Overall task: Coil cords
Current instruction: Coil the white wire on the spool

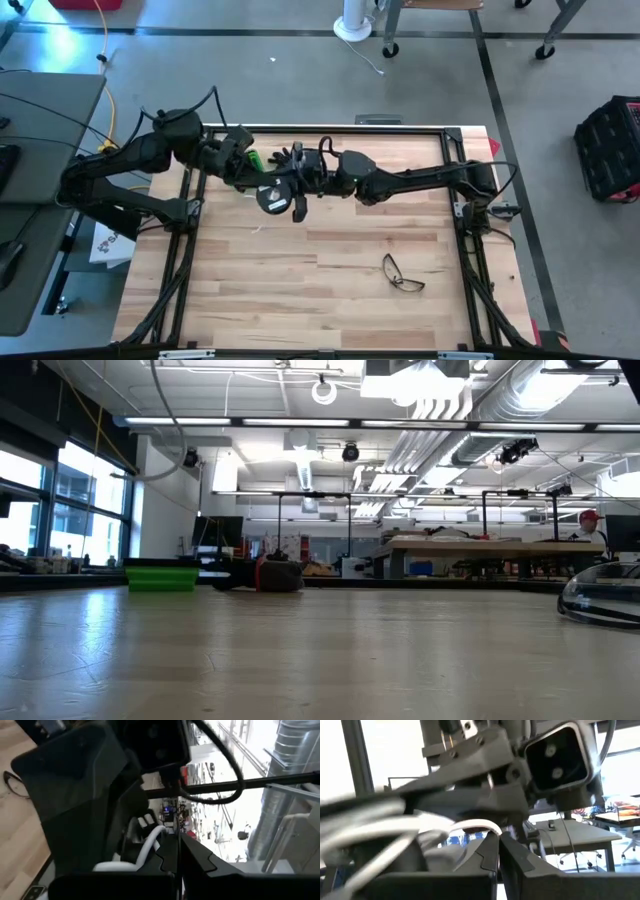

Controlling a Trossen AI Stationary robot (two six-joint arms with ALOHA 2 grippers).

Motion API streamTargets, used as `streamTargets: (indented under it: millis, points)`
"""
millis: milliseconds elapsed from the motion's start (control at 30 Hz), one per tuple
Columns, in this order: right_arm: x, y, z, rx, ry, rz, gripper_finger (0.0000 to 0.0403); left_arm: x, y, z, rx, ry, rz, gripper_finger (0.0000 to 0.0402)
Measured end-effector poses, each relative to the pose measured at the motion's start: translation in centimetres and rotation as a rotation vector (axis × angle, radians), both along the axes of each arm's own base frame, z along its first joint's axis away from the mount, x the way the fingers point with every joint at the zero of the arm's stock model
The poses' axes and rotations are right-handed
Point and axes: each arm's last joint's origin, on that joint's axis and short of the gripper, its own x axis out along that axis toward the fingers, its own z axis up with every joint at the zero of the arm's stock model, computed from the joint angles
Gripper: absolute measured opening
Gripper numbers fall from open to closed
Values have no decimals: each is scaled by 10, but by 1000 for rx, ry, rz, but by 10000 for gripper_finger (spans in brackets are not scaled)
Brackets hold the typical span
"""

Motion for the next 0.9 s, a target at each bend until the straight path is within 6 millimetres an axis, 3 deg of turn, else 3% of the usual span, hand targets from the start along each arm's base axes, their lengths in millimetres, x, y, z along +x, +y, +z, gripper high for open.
streamTargets:
  millis: [900]
  points:
    - [1,-36,-5,-28,57,-59,0,-38,17,-14,147,165,63,0]
